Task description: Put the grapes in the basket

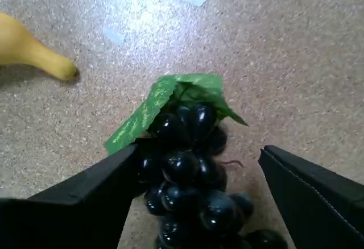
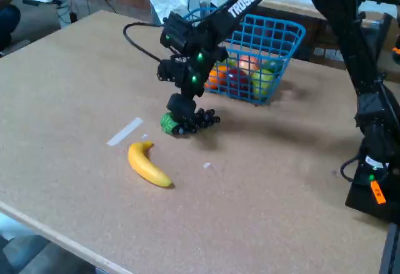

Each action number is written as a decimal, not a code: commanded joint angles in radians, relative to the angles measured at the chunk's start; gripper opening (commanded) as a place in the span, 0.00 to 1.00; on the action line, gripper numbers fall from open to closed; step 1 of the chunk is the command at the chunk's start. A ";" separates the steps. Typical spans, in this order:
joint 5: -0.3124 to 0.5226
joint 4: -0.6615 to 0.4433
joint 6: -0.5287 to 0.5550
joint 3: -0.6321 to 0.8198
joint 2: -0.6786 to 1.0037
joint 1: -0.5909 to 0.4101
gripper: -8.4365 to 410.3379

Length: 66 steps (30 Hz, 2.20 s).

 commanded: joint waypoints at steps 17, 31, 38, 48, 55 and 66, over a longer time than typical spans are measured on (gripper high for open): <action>-0.003 -0.017 0.036 -0.003 -0.041 0.002 0.69; -0.030 -0.011 0.055 -0.004 -0.019 0.002 0.63; -0.030 -0.006 0.055 -0.007 0.023 0.002 0.63; -0.028 0.027 0.062 -0.005 0.032 0.002 0.42; -0.029 0.049 0.063 -0.005 0.027 0.002 0.12; -0.027 0.084 0.082 -0.005 -0.087 0.002 0.02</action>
